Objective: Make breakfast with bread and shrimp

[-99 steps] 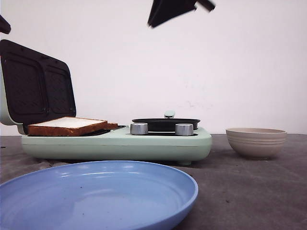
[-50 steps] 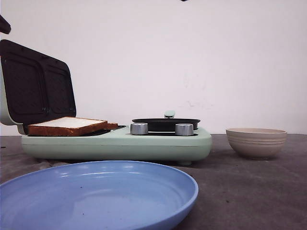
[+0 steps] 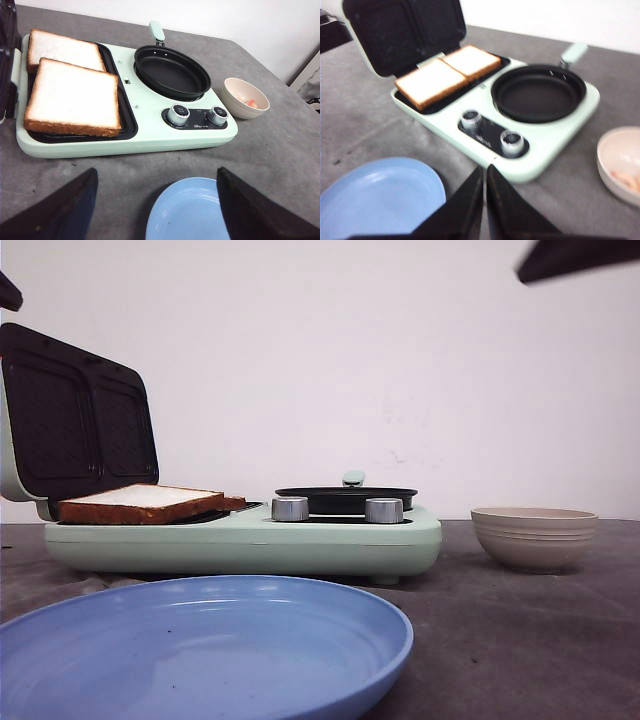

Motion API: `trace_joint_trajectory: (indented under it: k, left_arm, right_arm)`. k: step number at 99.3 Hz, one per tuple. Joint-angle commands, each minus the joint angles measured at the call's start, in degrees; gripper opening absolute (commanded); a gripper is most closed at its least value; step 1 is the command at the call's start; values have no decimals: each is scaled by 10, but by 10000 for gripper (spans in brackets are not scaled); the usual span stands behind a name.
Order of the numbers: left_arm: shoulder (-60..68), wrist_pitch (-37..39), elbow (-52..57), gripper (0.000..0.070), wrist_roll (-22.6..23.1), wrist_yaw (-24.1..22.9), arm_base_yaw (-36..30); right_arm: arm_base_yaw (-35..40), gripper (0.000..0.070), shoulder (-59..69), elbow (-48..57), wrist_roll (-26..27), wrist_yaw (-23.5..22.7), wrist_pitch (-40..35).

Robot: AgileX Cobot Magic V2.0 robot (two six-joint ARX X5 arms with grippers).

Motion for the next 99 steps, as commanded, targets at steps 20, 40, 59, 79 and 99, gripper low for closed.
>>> trace_joint_trajectory:
  k: [20,40,59,79,99]
  left_arm:
    - [0,-12,4,389,-1,1,-1]
    - [0,-9,4,389,-19,1,-1]
    - [0,49,7,389,-119,-7,0]
    - [3,82,44,389,-168,-10,33]
    - [57,82,107,388,-171,14,106]
  right_arm:
    - [5,2,-97,-78,50,10,-4]
    - [5,2,-120,-89,51,22,-41]
    - [5,2,-120,-89,51,21,-42]
    - [5,2,-120,-89,50,21,-50]
    - [5,2,-120,-89,51,20,-51]
